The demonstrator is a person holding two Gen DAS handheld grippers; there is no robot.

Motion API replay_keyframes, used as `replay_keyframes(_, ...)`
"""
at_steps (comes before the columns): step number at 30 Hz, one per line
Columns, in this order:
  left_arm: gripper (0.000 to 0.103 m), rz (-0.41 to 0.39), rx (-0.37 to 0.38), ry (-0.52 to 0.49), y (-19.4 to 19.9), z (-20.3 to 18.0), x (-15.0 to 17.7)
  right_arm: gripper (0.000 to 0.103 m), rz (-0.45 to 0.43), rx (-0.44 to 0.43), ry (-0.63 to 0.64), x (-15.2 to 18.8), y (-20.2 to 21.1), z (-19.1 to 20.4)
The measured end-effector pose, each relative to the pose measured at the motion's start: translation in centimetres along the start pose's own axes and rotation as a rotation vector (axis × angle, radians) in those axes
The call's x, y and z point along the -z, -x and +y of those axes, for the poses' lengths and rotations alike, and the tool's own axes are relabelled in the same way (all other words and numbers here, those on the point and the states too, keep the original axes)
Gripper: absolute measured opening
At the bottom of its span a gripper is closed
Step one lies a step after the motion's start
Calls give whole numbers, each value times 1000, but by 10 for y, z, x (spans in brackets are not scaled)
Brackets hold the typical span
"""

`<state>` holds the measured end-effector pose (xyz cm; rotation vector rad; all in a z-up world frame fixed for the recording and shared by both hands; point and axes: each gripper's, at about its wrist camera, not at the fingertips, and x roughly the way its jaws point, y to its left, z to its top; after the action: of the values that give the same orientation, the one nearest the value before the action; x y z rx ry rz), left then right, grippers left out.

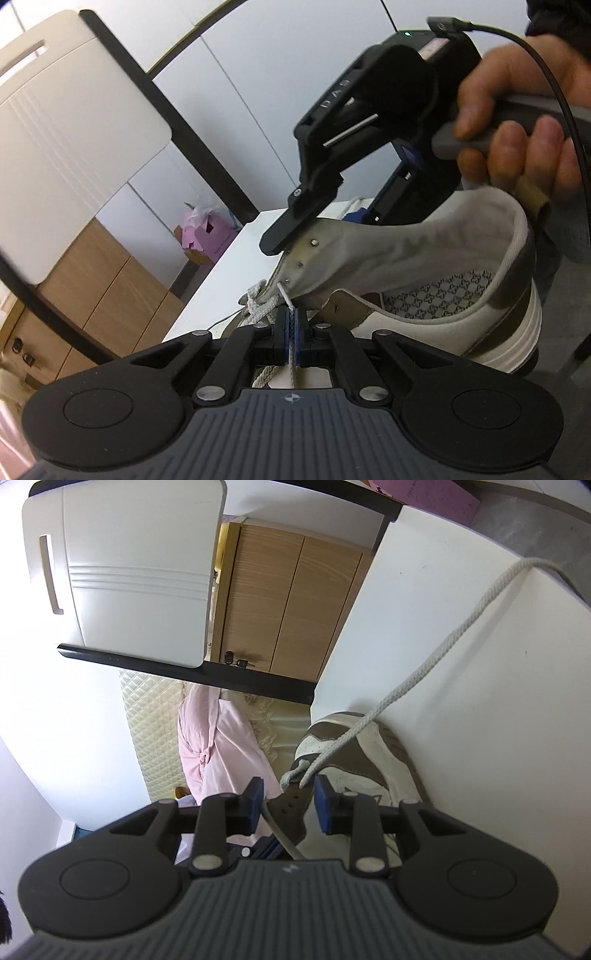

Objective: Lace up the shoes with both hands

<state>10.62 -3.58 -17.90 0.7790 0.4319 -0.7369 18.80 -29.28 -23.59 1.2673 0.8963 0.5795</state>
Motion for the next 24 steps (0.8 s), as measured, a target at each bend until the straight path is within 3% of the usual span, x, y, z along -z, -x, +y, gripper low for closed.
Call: replay_keyframes(24, 1, -1, -2, -118, -9, -10, -2, 31, 9, -5, -13, 0, -2, -3)
